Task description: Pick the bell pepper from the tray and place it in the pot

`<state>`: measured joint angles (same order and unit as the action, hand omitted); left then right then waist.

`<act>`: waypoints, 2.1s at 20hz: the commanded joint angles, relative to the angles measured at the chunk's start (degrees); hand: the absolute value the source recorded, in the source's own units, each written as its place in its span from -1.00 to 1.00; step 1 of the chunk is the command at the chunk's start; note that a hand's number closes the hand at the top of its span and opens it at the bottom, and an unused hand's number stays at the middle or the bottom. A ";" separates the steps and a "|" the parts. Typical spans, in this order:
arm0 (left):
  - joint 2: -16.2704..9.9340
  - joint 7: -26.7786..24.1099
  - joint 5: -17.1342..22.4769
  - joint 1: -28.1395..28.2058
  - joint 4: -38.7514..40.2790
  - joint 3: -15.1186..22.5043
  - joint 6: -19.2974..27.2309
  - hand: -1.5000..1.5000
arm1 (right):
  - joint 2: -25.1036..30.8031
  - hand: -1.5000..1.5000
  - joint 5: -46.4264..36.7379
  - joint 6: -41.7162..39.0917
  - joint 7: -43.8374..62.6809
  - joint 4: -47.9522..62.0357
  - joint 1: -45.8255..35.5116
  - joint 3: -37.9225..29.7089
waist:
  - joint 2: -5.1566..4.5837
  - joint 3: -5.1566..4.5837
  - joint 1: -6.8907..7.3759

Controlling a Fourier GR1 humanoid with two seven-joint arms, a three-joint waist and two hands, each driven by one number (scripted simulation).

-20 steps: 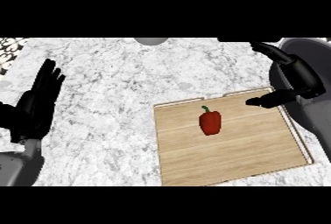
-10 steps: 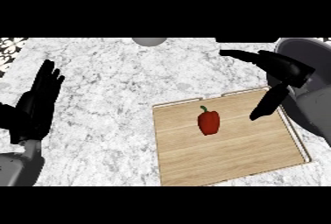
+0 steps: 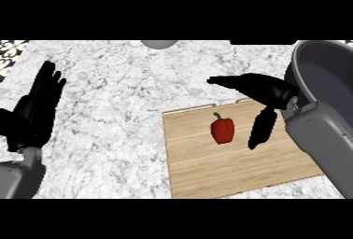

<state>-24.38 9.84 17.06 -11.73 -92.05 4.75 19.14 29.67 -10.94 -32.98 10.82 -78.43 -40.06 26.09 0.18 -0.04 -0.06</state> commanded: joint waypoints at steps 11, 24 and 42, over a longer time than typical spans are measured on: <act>3.65 0.35 -3.62 2.62 -2.52 -2.65 -3.76 0.00 | -6.90 -1.00 -14.70 -1.85 2.74 0.52 6.21 -1.44 | -0.21 0.04 0.43; 6.22 -3.21 -5.49 -0.19 4.82 -7.85 -8.86 0.00 | -12.66 -1.00 -25.99 -0.19 -3.32 6.49 7.95 -4.00 | -0.30 0.03 0.33; 8.28 4.40 -8.17 0.09 -2.44 -9.20 -9.28 0.00 | -16.41 1.00 -37.30 4.66 -17.62 14.54 8.79 -3.89 | -0.20 0.05 0.47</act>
<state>-15.66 11.81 8.13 -12.29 -91.89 -3.34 10.66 15.17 -46.88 -28.51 -4.30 -67.25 -31.95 21.85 0.48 -0.21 0.14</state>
